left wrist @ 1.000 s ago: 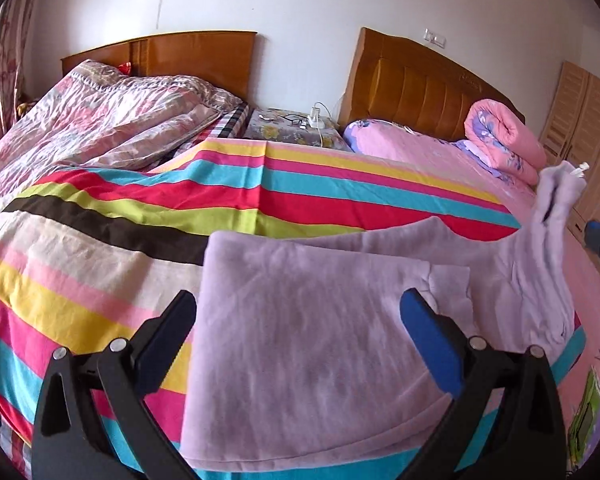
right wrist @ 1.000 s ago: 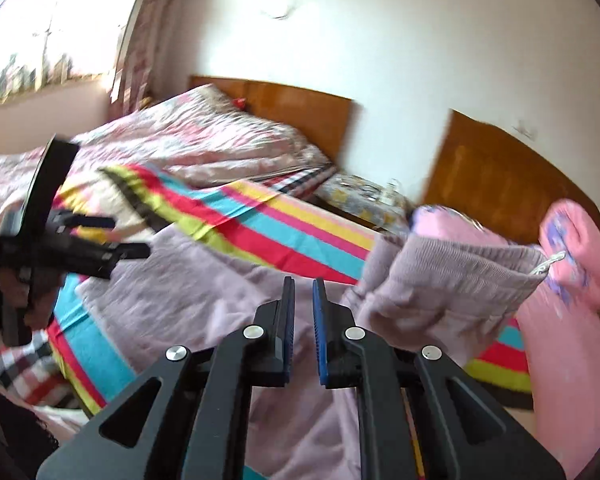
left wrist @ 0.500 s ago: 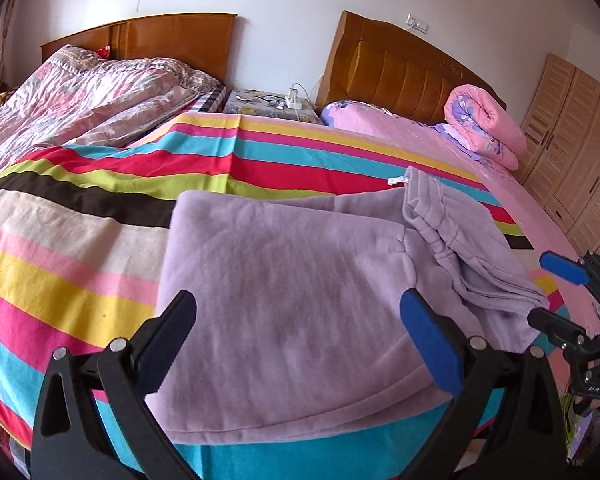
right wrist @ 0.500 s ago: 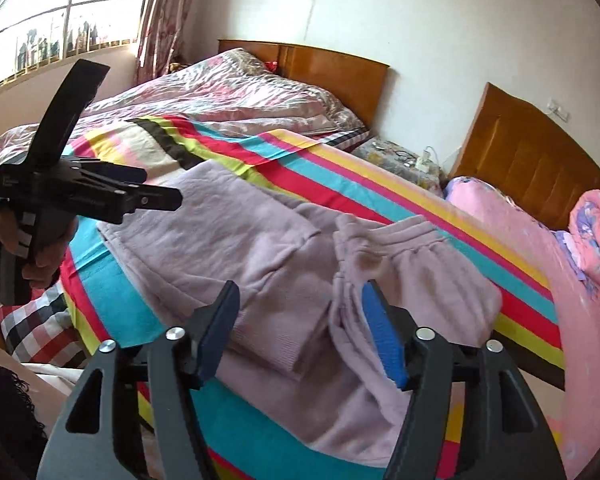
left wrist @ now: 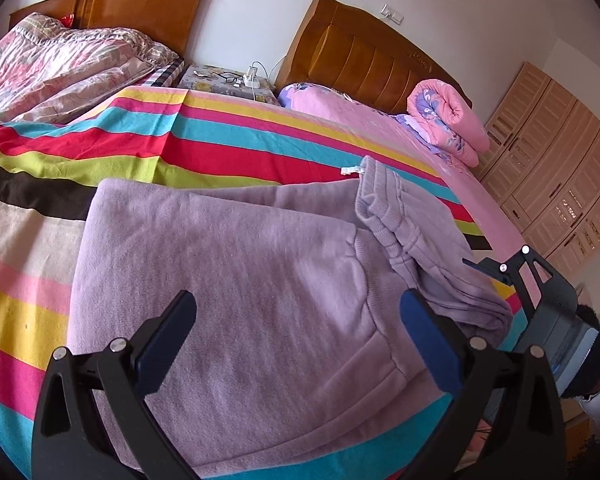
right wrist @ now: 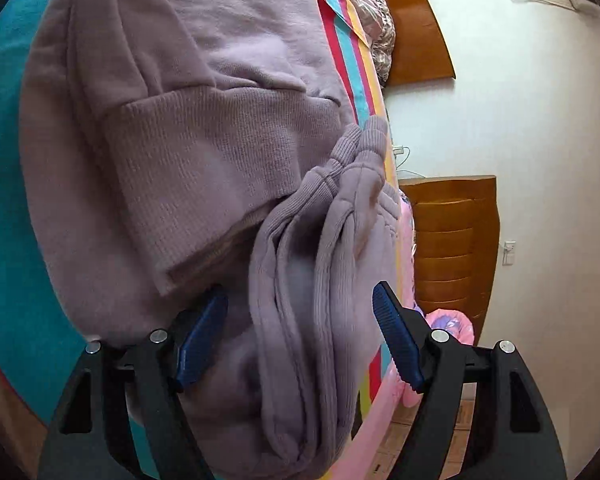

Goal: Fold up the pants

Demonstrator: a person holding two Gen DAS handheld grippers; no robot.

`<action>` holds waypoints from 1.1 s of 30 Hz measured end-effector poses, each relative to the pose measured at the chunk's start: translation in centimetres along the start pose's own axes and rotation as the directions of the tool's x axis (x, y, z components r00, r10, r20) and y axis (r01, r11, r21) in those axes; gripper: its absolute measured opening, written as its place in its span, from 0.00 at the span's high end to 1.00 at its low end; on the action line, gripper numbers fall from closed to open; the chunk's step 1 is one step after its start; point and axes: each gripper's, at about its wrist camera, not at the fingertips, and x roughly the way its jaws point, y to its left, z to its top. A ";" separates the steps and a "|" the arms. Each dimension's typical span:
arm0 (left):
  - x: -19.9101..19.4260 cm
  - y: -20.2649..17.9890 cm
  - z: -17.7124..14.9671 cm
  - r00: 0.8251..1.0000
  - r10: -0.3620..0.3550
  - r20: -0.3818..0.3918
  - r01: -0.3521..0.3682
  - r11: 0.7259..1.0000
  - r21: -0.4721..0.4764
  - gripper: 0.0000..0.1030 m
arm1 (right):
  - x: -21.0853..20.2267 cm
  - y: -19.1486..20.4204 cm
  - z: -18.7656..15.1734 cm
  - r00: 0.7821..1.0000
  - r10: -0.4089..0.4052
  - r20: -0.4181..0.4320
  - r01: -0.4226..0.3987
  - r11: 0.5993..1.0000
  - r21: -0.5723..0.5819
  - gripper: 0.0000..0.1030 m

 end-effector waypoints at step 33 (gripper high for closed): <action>19.3 -10.3 9.2 0.841 -0.378 -0.386 0.312 0.923 -0.224 0.72 | 0.5 -8.7 -8.4 0.967 0.074 0.243 -0.216 0.745 0.632 0.46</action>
